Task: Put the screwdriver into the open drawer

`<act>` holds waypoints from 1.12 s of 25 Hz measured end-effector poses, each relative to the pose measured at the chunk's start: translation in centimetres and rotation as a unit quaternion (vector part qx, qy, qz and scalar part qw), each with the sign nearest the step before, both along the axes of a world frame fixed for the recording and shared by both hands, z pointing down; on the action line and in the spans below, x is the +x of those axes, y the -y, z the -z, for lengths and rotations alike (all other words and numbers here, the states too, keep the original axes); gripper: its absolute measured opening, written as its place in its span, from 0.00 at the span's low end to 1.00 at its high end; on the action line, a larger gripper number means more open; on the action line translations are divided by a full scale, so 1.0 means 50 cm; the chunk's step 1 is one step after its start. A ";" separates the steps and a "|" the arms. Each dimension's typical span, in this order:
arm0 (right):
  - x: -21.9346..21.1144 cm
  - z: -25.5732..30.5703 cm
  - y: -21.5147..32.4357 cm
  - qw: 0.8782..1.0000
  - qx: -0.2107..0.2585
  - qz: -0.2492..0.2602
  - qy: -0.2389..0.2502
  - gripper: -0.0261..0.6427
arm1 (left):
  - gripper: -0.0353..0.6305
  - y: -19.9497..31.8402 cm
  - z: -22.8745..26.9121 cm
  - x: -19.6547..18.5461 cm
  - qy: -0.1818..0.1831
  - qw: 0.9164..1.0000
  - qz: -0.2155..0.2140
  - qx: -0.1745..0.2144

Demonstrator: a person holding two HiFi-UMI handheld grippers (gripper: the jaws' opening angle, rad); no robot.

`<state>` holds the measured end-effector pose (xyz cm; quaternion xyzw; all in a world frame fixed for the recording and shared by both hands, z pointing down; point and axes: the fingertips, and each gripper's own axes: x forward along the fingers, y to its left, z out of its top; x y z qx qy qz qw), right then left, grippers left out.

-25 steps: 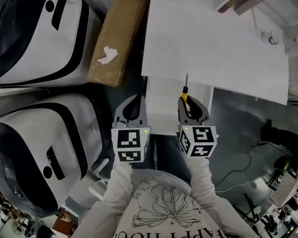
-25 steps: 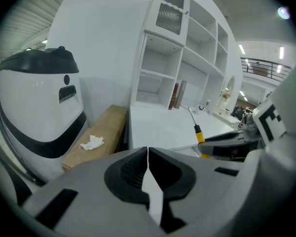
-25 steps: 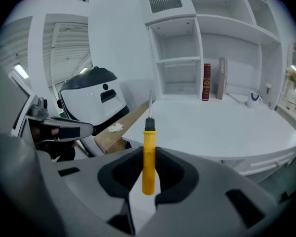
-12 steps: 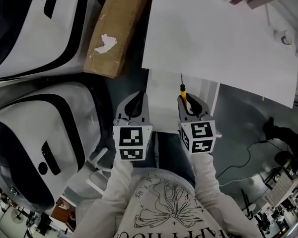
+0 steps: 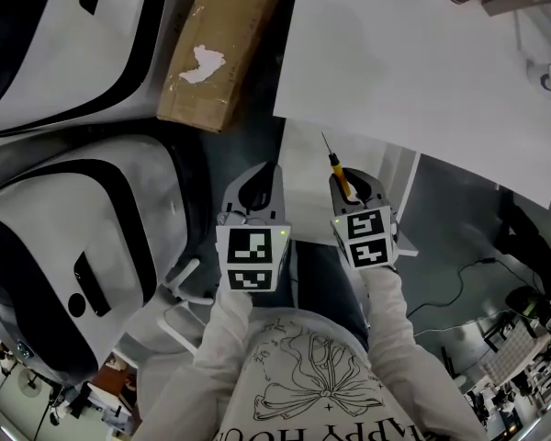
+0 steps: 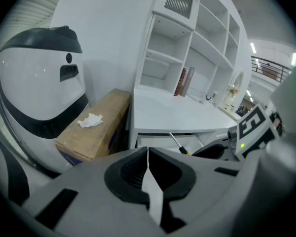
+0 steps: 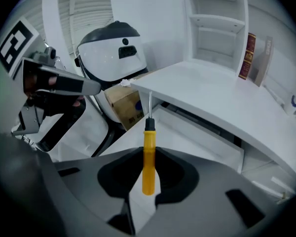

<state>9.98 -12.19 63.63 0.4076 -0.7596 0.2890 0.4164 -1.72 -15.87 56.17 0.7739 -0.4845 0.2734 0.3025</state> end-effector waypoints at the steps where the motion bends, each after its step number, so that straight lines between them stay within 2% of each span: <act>1: -0.001 -0.013 -0.003 1.000 -0.008 0.007 -0.004 0.14 | 0.07 0.001 -0.003 -0.003 0.000 1.000 0.002 -0.001; 5: 0.002 -0.065 -0.013 0.999 -0.038 0.031 -0.021 0.14 | 0.07 0.003 -0.015 -0.012 0.001 1.000 0.009 -0.006; 19: 0.026 -0.223 -0.039 0.988 -0.124 0.068 -0.067 0.14 | 0.07 0.005 -0.059 -0.032 -0.001 0.999 0.031 -0.028; 28: 0.045 -0.290 -0.041 0.981 -0.155 0.078 -0.085 0.14 | 0.07 -0.004 -0.076 -0.039 0.004 0.999 0.035 -0.037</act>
